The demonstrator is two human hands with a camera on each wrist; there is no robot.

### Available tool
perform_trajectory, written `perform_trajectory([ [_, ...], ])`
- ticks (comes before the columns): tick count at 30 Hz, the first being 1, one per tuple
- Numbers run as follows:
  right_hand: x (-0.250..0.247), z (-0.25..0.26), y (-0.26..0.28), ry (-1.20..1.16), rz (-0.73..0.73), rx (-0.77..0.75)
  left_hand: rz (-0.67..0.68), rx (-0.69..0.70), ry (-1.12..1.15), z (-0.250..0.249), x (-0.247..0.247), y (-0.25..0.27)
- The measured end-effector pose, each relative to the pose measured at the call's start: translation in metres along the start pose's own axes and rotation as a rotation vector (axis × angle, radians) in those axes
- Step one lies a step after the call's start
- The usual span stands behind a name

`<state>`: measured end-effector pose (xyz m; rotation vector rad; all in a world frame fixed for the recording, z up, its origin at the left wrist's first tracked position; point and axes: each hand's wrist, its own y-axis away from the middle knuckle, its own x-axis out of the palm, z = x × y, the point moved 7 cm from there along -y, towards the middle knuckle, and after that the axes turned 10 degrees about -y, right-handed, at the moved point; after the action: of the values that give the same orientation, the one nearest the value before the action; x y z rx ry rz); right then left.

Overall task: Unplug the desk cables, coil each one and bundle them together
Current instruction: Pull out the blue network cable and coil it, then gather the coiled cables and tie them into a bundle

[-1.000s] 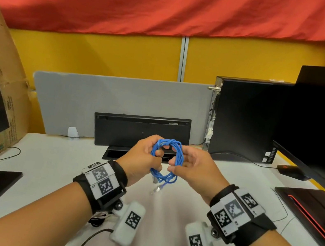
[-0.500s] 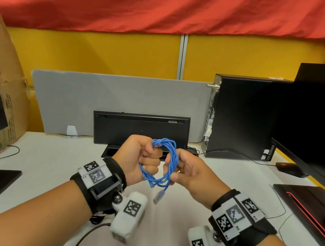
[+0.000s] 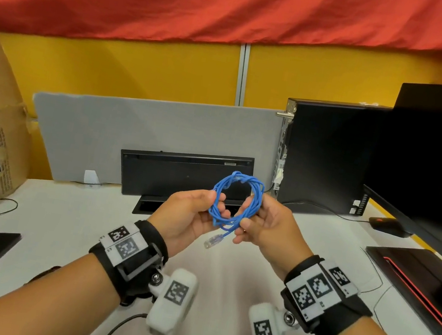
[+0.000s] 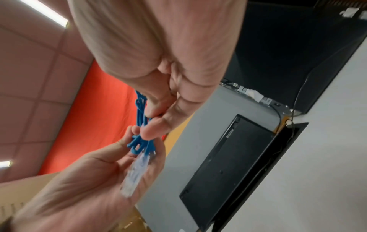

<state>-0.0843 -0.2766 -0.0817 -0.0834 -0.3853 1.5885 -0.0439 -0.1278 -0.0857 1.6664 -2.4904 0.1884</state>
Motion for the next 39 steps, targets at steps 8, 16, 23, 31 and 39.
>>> perform_trajectory([
  [8, -0.018, 0.000, 0.009, 0.420, 0.084, 0.172, -0.081, 0.104, -0.209, -0.005, 0.010, 0.002],
  [16, -0.138, 0.027, 0.023, 1.230, -0.040, 0.599, -0.015, 0.028, -0.267, 0.024, 0.031, -0.002],
  [23, -0.230, 0.009, 0.045, 1.523, -0.148, 0.868, 0.008, 0.007, -0.351, 0.028, 0.056, -0.002],
  [31, -0.268, -0.045, 0.038, 1.528, -0.176, 0.924, 0.004, -0.009, -0.362, 0.029, 0.077, -0.006],
  [39, -0.272, -0.039, 0.024, 1.431, -0.353, 0.754, -0.016, -0.032, -0.365, 0.032, 0.086, -0.010],
])
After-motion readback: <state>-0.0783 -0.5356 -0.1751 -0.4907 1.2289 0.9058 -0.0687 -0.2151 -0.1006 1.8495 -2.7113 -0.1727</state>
